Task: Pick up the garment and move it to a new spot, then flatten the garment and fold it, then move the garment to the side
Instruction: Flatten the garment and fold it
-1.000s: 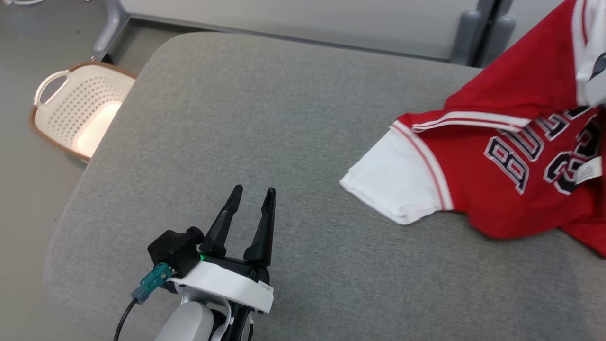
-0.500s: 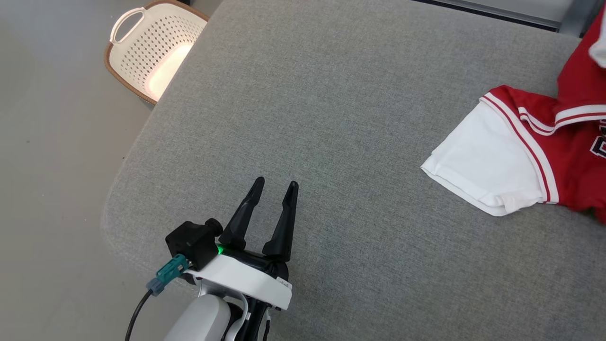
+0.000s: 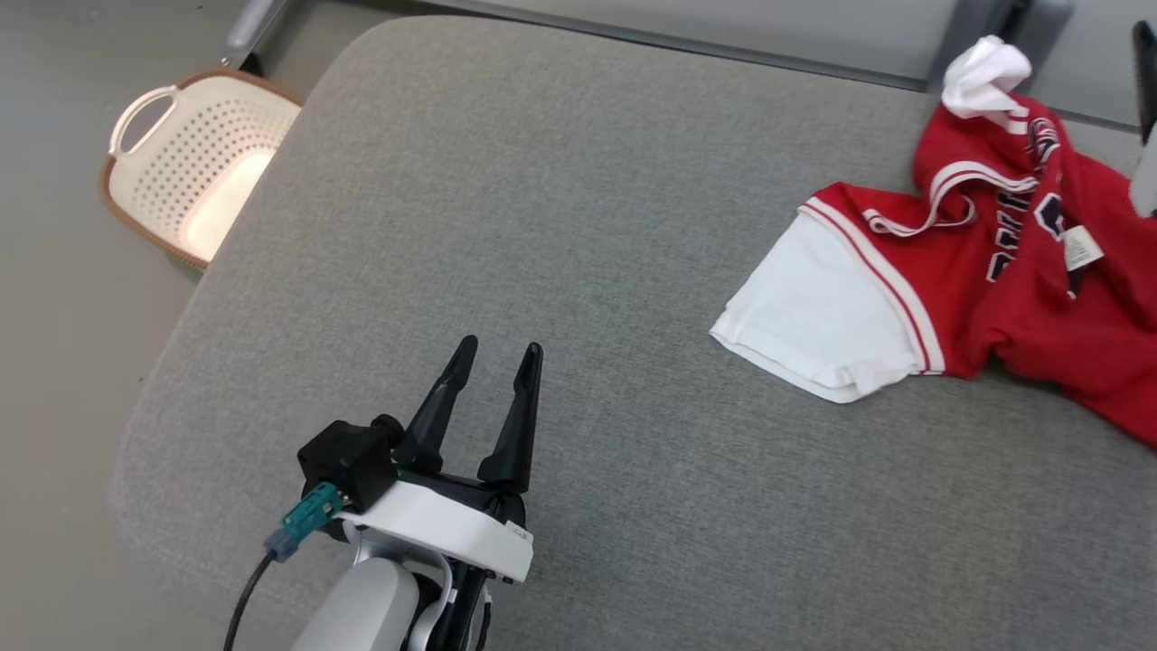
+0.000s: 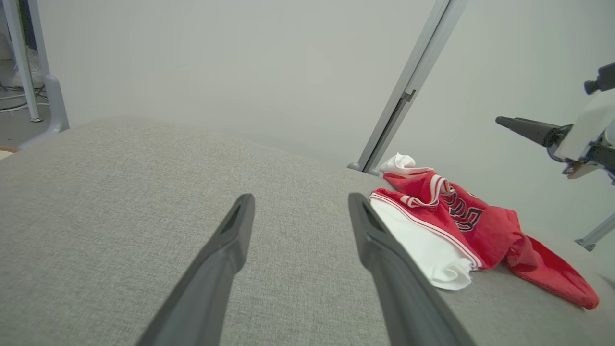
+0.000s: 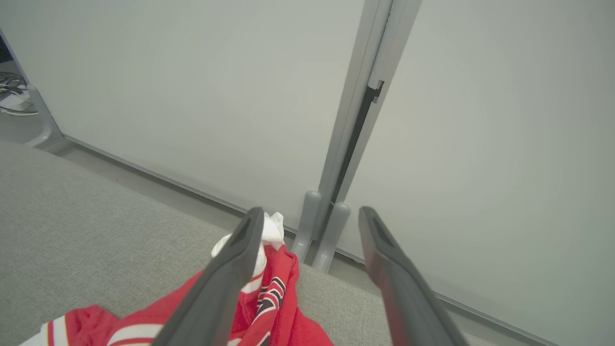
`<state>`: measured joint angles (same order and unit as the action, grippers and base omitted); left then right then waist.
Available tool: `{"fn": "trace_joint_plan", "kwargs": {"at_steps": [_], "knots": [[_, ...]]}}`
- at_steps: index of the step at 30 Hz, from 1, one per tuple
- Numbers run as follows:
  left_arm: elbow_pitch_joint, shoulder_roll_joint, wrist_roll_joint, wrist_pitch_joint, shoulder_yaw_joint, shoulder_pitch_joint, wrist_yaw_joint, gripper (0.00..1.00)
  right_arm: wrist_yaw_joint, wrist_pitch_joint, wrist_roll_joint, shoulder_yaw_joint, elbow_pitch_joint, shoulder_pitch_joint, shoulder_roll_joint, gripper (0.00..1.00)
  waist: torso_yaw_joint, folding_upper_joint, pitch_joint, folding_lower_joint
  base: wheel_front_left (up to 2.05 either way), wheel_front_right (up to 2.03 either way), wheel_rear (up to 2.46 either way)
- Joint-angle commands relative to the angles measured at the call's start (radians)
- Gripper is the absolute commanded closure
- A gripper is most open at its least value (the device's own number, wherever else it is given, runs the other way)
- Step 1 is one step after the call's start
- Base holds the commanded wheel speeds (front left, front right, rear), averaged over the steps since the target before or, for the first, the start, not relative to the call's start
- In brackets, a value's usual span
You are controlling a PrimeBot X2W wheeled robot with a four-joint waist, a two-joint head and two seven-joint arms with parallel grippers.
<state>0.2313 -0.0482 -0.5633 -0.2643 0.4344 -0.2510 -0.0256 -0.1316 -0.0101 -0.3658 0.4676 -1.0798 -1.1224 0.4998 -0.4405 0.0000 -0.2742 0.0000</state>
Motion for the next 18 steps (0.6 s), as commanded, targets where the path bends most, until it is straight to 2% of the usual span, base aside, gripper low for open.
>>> {"fn": "trace_joint_plan", "kwargs": {"at_steps": [1, 5, 6, 10, 14, 18], "knots": [[0.006, -0.005, 0.008, 0.000, -0.022, 0.006, -0.006, 0.00, 0.002, -0.049, -0.026, 0.002, 0.003, 0.049, -0.025, 0.00, 0.078, 0.0000, 0.067, 0.0000, 0.00, 0.00, 0.00], [0.015, -0.004, 0.018, 0.000, -0.054, 0.022, -0.018, 0.00, 0.002, -0.163, -0.082, 0.018, 0.046, 0.152, -0.063, 0.00, 0.160, 0.0000, 0.123, 0.0000, 0.00, 0.00, 0.00], [0.015, -0.004, 0.018, 0.000, -0.054, 0.022, -0.018, 0.00, 0.002, -0.163, -0.082, 0.018, 0.046, 0.152, -0.063, 0.00, 0.160, 0.0000, 0.123, 0.0000, 0.00, 0.00, 0.00], [0.017, -0.004, 0.020, 0.000, -0.089, 0.039, -0.024, 0.00, 0.001, -0.228, -0.162, 0.029, 0.143, 0.292, -0.087, 0.00, 0.249, 0.0000, 0.159, 0.0000, 0.00, 0.00, 0.00], [0.020, -0.005, 0.031, 0.000, -0.124, 0.041, -0.026, 0.00, 0.001, -0.252, -0.215, -0.021, 0.259, 0.429, -0.111, 0.00, 0.336, 0.0000, 0.172, 0.0000, 0.00, 0.00, 0.00], [0.032, -0.004, 0.039, 0.000, -0.160, 0.050, -0.017, 0.00, 0.001, -0.256, -0.175, -0.113, 0.425, 0.581, -0.141, 0.00, 0.407, 0.0000, 0.177, 0.0000, 0.00, 0.00, 0.00]]}}
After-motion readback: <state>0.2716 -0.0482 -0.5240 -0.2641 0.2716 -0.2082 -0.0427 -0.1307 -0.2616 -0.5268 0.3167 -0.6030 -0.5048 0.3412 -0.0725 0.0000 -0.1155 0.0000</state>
